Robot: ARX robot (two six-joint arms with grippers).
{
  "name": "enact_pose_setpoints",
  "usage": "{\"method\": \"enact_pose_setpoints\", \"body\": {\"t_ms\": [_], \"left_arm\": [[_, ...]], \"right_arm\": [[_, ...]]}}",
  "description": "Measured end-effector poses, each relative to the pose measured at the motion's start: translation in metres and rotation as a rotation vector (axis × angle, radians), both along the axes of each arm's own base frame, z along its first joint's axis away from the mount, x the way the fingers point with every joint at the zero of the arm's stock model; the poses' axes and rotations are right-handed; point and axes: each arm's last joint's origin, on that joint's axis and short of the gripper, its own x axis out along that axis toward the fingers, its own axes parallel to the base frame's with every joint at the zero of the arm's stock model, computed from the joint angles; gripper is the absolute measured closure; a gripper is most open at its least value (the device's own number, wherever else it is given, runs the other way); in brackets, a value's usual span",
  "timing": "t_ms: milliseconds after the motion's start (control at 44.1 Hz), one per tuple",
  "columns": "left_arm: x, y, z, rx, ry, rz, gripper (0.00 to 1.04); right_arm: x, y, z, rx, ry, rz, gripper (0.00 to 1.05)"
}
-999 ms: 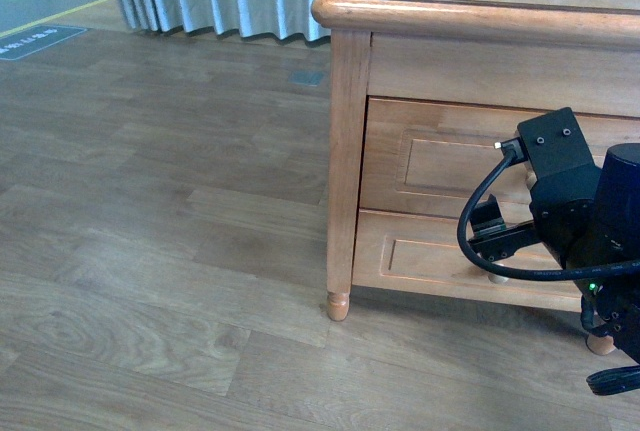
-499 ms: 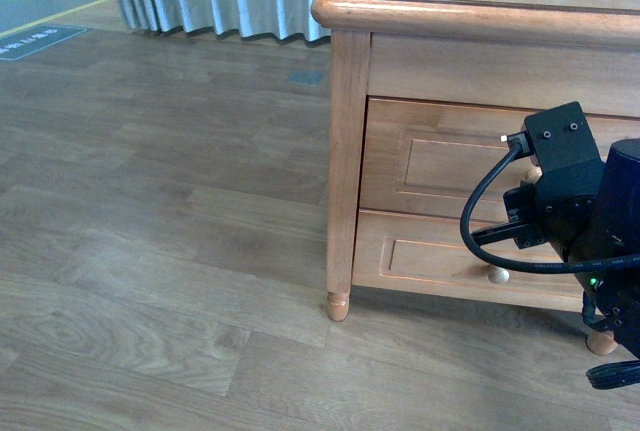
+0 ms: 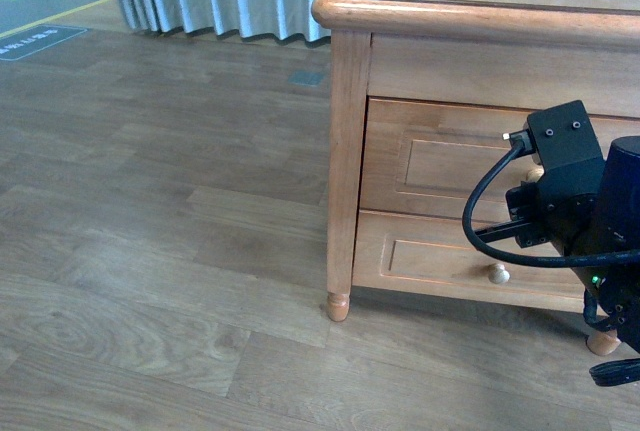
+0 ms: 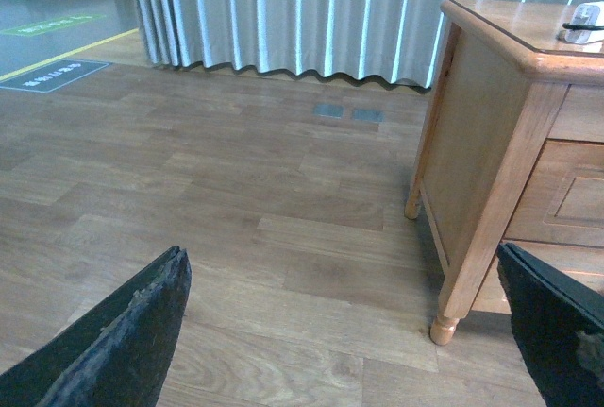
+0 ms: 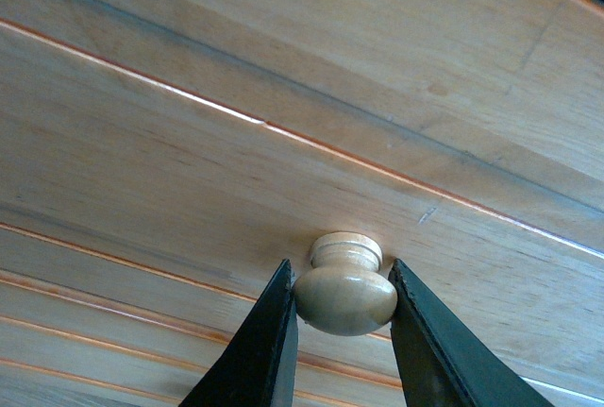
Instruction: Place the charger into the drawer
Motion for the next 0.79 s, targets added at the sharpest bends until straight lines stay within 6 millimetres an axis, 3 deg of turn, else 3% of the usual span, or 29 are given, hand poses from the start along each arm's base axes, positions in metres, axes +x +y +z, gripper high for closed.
{"method": "enact_pose_setpoints", "body": {"t_ms": [136,431,794], "left_arm": [[0.000,0.000,0.000,0.000,0.000,0.000,0.06],[0.000,0.000,0.000,0.000,0.000,0.000,0.06],[0.000,0.000,0.000,0.000,0.000,0.000,0.06]], "right_arm": [[-0.008,-0.005,0.006,0.034,0.019,0.014,0.81],[-0.062,-0.013,0.018,0.097,0.106,0.049,0.81],[-0.147,-0.027,0.032,0.140,0.227,0.191,0.83]]}}
